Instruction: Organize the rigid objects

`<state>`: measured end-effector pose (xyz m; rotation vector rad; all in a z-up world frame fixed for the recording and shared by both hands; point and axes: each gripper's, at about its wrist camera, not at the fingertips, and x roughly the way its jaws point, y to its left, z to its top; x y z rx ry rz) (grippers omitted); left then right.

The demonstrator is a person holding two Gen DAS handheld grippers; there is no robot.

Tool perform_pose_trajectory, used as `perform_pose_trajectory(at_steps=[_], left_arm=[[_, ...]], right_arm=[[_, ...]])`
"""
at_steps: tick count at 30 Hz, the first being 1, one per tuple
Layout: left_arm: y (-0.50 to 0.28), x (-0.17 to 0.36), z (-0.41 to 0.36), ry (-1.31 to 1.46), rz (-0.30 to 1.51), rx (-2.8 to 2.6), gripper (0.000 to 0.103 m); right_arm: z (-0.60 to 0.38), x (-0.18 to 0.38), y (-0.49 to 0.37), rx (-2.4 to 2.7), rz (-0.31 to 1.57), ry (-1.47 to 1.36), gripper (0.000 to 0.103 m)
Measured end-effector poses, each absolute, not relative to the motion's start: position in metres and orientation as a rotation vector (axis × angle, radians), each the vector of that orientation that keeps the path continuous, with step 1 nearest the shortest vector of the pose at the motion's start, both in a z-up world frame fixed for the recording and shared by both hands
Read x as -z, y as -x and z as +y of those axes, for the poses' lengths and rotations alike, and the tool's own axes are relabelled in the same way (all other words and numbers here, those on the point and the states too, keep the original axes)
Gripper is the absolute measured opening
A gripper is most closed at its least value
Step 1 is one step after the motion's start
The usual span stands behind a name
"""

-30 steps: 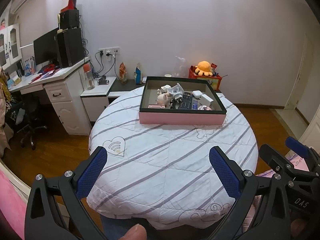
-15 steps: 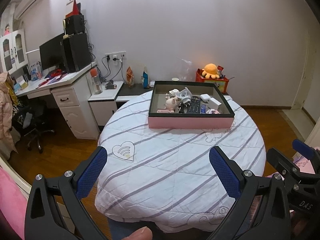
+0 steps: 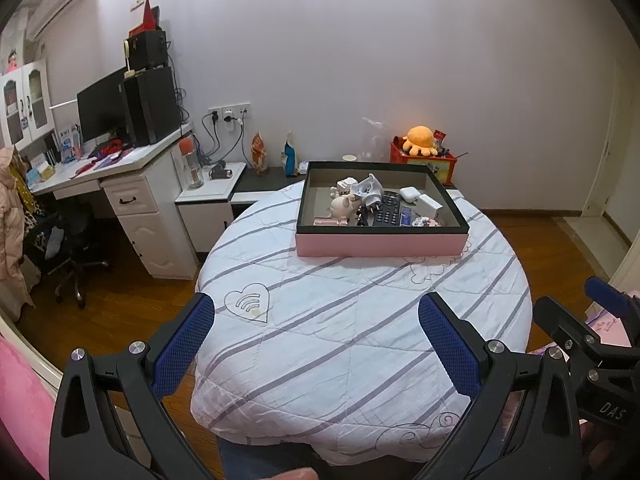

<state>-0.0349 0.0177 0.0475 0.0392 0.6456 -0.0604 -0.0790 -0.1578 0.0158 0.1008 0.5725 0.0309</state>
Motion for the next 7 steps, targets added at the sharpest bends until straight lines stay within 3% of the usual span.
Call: perform_pose_trajectory(at_steps=[7], left_arm=[[0.0345, -0.0475, 0.0168, -0.038, 0.646, 0.073, 0.103]], right_arm=[[-0.1576, -0.0158, 0.0786, -0.030, 0.573, -0.101, 0.103]])
